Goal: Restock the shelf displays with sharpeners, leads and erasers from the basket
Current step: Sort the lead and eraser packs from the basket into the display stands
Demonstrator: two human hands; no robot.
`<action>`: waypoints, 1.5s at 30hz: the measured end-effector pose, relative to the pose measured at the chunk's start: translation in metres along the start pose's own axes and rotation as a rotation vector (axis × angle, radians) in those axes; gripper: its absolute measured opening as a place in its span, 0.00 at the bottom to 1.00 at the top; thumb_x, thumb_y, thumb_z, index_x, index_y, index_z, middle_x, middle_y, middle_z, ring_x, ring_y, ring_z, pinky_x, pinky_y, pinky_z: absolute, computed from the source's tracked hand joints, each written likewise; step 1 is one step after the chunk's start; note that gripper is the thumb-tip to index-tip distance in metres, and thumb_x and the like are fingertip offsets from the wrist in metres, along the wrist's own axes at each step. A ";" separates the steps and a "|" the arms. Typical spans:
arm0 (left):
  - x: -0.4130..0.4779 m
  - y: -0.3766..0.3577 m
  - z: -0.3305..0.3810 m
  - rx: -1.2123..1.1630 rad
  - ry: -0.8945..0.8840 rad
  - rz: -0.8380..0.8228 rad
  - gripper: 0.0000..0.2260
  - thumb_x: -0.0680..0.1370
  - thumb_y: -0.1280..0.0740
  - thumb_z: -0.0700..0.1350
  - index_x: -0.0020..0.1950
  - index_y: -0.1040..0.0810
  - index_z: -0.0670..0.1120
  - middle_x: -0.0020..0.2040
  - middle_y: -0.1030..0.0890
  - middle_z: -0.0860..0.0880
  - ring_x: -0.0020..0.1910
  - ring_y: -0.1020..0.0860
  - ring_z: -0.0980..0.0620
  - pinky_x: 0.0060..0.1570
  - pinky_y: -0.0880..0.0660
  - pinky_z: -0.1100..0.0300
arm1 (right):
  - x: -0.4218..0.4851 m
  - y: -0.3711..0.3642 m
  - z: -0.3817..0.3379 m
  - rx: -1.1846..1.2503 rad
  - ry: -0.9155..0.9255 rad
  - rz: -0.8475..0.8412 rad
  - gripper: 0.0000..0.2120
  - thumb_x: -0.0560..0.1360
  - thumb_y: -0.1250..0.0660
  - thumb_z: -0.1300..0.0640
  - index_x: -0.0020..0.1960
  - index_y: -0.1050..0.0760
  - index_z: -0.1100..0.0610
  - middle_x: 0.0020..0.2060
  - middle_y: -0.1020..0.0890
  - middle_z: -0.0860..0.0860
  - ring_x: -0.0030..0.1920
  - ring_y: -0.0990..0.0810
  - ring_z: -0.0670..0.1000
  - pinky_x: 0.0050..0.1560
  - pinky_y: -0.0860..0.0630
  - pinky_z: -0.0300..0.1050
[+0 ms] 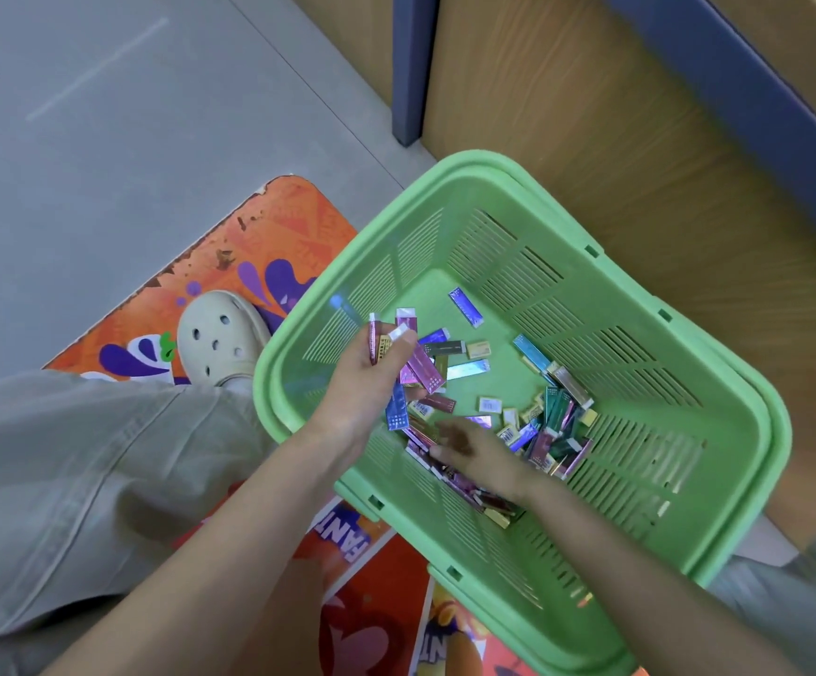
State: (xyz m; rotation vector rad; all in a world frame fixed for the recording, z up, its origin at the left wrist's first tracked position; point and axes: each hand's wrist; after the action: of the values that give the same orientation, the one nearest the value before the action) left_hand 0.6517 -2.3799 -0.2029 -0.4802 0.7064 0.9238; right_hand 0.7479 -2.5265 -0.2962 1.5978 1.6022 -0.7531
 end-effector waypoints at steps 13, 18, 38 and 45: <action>-0.003 0.002 -0.001 -0.016 0.011 -0.003 0.03 0.80 0.38 0.46 0.52 0.26 0.49 0.46 0.23 0.51 0.32 0.22 0.57 0.38 0.23 0.63 | 0.032 -0.028 0.007 -0.084 -0.035 -0.009 0.26 0.78 0.38 0.49 0.74 0.39 0.49 0.70 0.35 0.52 0.69 0.33 0.55 0.70 0.37 0.53; 0.000 0.003 0.002 -0.014 0.045 -0.013 0.05 0.80 0.37 0.47 0.54 0.26 0.48 0.43 0.20 0.50 0.28 0.22 0.55 0.47 0.23 0.52 | 0.046 -0.027 0.006 -0.064 -0.069 0.015 0.26 0.75 0.38 0.38 0.68 0.32 0.50 0.67 0.32 0.50 0.64 0.29 0.52 0.65 0.33 0.48; -0.023 0.009 0.005 0.028 -0.011 0.021 0.07 0.80 0.37 0.45 0.55 0.26 0.44 0.41 0.19 0.51 0.32 0.20 0.57 0.49 0.22 0.53 | 0.019 -0.027 -0.005 -0.127 0.070 0.095 0.09 0.80 0.38 0.56 0.53 0.23 0.61 0.41 0.22 0.56 0.42 0.24 0.53 0.42 0.31 0.45; -0.048 0.011 0.010 0.068 0.010 0.118 0.10 0.81 0.39 0.44 0.57 0.28 0.38 0.38 0.21 0.44 0.25 0.22 0.58 0.27 0.25 0.70 | -0.028 0.004 -0.057 0.033 0.176 0.294 0.07 0.82 0.45 0.59 0.56 0.30 0.57 0.39 0.24 0.50 0.40 0.23 0.46 0.35 0.32 0.37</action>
State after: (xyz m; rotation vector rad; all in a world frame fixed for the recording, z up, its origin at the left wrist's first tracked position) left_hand 0.6267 -2.3939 -0.1622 -0.3863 0.7794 1.0055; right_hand 0.7446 -2.4946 -0.2410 1.9150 1.4342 -0.4958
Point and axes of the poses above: each hand's wrist, its own x-axis towards the middle knuckle, its own y-axis out of the back of the hand, z = x × y
